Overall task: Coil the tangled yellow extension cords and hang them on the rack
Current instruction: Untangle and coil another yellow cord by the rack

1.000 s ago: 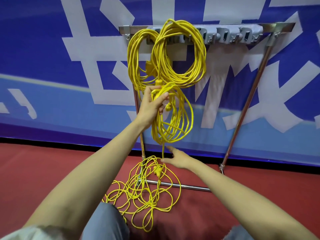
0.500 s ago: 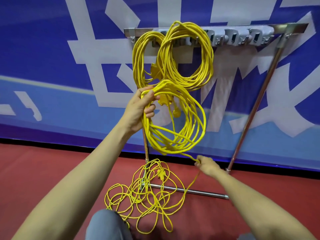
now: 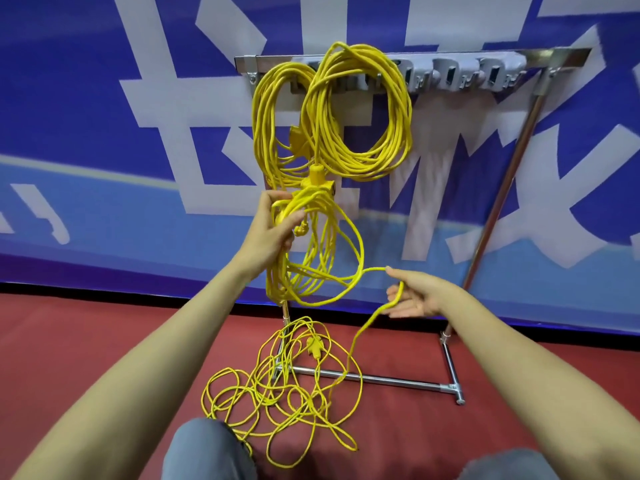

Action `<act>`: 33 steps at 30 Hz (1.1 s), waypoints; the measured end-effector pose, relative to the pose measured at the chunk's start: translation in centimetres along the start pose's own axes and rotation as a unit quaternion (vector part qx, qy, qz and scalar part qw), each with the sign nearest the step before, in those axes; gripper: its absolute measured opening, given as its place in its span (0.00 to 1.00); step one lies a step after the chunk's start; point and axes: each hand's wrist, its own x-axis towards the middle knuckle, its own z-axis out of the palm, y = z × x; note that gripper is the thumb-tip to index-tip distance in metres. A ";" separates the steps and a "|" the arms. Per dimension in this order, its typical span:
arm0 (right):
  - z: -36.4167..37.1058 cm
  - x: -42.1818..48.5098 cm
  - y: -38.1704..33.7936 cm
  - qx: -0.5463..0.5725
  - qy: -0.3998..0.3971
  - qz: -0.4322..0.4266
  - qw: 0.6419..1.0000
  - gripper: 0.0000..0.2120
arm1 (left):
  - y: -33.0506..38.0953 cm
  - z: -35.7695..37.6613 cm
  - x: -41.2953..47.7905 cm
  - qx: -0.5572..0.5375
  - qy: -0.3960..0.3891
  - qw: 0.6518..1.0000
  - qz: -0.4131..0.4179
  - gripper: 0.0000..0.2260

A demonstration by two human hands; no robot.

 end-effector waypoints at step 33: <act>8.0 -4.2 2.5 0.092 -0.052 -0.223 0.969 0.34 | -4.7 5.5 -3.2 -0.156 0.078 0.978 -0.115 0.11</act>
